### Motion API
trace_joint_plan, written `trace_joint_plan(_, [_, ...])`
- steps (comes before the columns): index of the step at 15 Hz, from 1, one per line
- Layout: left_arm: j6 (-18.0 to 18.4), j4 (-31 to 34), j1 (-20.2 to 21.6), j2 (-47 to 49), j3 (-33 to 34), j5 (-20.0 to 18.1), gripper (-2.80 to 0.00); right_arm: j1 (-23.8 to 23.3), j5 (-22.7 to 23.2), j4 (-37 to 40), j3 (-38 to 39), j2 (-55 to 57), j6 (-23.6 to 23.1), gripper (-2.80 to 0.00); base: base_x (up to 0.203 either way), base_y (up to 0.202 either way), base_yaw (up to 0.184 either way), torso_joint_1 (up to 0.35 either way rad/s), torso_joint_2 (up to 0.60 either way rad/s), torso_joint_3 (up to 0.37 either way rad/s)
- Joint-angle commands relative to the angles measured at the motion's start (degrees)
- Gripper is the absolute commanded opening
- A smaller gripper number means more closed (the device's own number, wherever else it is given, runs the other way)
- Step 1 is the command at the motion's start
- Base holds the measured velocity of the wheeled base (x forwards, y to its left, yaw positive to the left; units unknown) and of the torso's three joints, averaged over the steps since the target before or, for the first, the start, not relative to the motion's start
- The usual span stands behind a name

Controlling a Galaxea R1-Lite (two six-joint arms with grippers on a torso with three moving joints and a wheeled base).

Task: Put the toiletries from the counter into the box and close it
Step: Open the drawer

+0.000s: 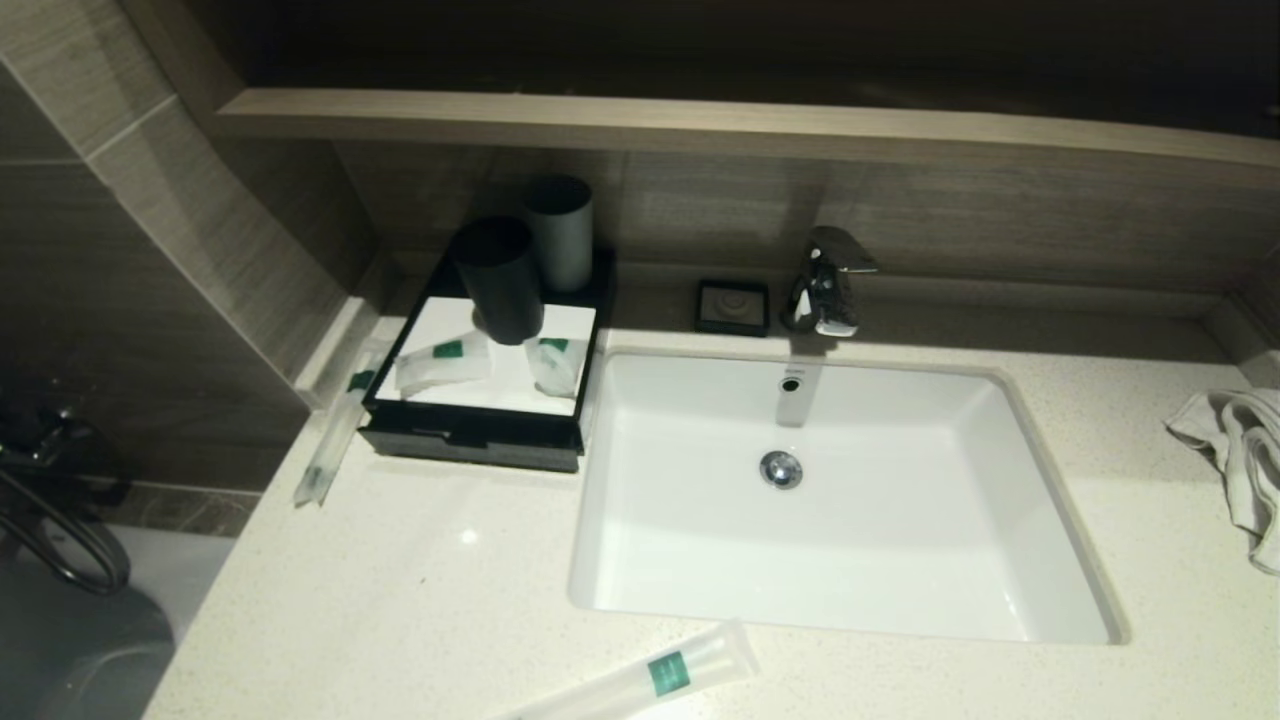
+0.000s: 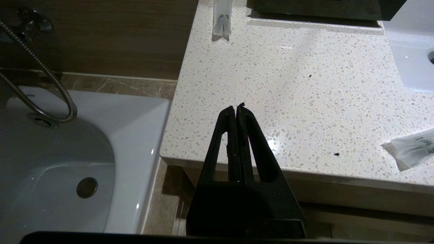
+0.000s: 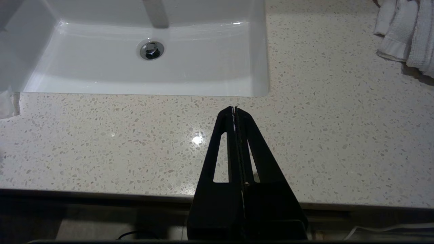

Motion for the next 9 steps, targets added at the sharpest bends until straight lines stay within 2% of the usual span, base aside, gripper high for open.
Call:
trace_joint_plan(1, [0.44,0.23,0.02,0.08,0.0,0.05,-2.8,0.0,0.02,0.01,0.0,0.0,0.0,-2.8,0.0,0.0,0.0,0.0,0.0,0.0])
trace_joint_plan(9, [0.44,0.23,0.02,0.08,0.0,0.05,-2.8,0.0,0.02,0.01,0.0,0.0,0.0,-2.8,0.0,0.0,0.0,0.0,0.0,0.0])
